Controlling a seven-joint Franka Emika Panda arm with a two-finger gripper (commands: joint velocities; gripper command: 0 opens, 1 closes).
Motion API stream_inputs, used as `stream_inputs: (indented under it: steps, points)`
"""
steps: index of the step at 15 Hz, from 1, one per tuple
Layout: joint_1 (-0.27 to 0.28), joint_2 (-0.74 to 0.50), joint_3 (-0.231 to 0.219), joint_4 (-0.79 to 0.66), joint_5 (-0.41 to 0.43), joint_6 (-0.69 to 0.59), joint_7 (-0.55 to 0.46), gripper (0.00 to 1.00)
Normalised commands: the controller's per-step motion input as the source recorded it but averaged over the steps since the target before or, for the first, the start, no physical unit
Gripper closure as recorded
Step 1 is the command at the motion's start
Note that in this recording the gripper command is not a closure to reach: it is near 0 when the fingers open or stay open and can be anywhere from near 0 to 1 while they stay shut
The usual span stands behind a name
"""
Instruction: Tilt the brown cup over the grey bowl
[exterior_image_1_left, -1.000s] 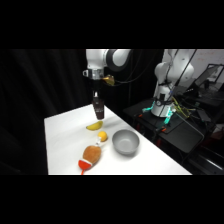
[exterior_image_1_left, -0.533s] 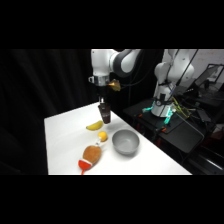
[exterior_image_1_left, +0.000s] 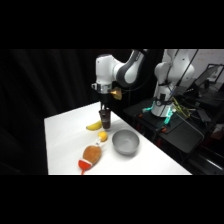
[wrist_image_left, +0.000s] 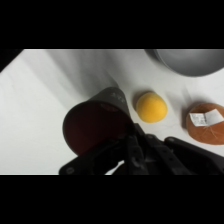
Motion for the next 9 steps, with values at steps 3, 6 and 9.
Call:
stream_inputs:
  steps: [3, 6, 9]
  points:
    - [0.099, 0.13, -0.084, 0.06, -0.063, 0.2, 0.2, 0.02]
    - [0.122, 0.02, -0.105, 0.07, -0.086, 0.03, 0.16, 0.0]
    - [0.119, -0.09, -0.102, 0.08, -0.113, -0.07, 0.13, 0.0]
